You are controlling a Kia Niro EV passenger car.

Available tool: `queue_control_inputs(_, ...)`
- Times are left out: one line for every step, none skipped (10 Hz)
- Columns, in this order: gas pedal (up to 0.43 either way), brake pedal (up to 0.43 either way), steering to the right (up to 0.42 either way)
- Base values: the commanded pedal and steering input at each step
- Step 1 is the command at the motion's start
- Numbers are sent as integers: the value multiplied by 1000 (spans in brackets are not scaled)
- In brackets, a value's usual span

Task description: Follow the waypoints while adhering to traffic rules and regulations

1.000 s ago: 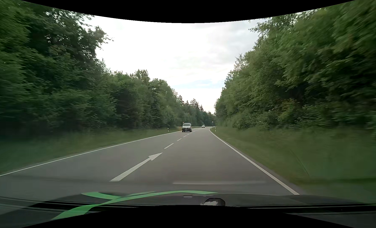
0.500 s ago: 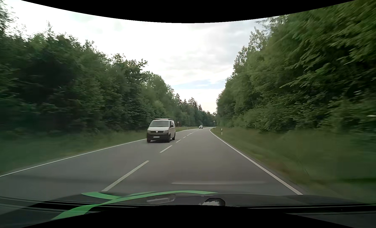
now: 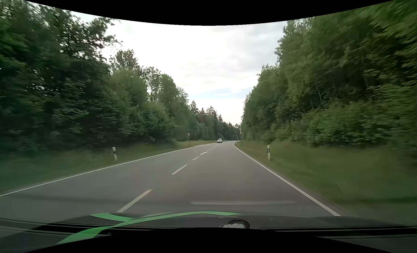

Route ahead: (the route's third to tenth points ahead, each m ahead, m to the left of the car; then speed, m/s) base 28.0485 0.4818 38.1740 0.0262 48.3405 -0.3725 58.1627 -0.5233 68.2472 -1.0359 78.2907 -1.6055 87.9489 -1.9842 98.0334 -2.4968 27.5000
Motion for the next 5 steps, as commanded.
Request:
queue_control_inputs(220, 0, 1)
queue_control_inputs(220, 0, 1)
queue_control_inputs(220, 0, 2)
queue_control_inputs(220, 0, 2)
queue_control_inputs(220, 0, 2)
